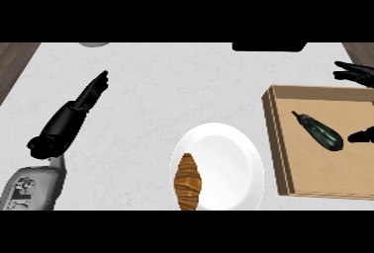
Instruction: Pick the eggplant from the plate and place it in the cardboard box
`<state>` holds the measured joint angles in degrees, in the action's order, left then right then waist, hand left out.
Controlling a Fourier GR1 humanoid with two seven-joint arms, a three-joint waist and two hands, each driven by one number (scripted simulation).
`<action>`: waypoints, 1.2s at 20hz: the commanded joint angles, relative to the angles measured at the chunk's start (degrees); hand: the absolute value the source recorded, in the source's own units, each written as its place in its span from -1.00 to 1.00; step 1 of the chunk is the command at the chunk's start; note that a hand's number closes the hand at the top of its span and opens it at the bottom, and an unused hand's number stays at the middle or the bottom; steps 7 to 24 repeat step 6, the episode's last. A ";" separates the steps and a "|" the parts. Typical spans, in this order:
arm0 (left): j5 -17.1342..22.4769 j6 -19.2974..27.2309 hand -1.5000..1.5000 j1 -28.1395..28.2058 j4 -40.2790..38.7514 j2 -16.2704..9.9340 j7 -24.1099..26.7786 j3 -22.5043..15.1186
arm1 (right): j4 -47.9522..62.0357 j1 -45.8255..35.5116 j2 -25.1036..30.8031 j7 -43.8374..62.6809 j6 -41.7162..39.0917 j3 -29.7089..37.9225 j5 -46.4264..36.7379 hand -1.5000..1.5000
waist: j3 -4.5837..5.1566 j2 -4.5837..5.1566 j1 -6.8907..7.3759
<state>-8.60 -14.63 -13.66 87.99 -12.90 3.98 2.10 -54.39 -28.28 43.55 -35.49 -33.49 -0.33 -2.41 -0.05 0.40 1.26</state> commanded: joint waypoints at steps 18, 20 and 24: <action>-0.83 0.24 0.00 -1.31 -1.04 1.81 -0.60 -1.77 | 21.19 -13.44 1.47 11.60 -14.89 10.49 17.30 -1.00 | -0.07 0.45 1.10; -0.83 0.24 0.00 -1.31 -1.04 1.81 -0.60 -1.77 | 21.19 -13.44 1.47 11.60 -14.89 10.49 17.30 -1.00 | -0.07 0.45 1.10; -0.83 0.24 0.00 -1.31 -1.04 1.81 -0.60 -1.77 | 21.19 -13.44 1.47 11.60 -14.89 10.49 17.30 -1.00 | -0.07 0.45 1.10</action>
